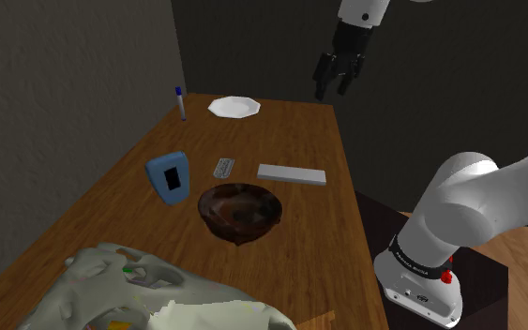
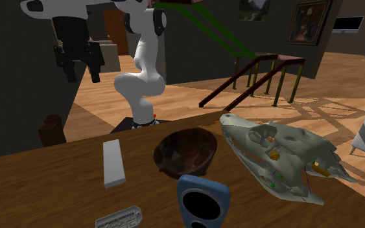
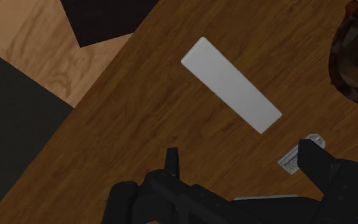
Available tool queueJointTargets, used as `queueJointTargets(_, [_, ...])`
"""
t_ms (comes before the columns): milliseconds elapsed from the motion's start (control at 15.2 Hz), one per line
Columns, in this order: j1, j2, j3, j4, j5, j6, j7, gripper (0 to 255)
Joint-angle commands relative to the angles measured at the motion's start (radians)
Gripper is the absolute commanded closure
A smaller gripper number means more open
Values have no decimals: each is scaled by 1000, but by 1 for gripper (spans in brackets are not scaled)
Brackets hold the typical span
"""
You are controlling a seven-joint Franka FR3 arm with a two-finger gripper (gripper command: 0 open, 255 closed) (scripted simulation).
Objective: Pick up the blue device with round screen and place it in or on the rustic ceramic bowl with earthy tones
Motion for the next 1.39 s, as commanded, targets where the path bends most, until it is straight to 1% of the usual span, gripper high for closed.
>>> queueJointTargets(0, [0,0,0,0,0,0,0,0])
queueJointTargets(264, [63,147,8,69,10,63,-87,0])
queueJointTargets(594, [133,323,27,171,24,118,-194,0])
queueJointTargets(924, [194,486,56,283,35,150,-296,0])
queueJointTargets(1320, [257,666,104,425,35,165,-408,0])
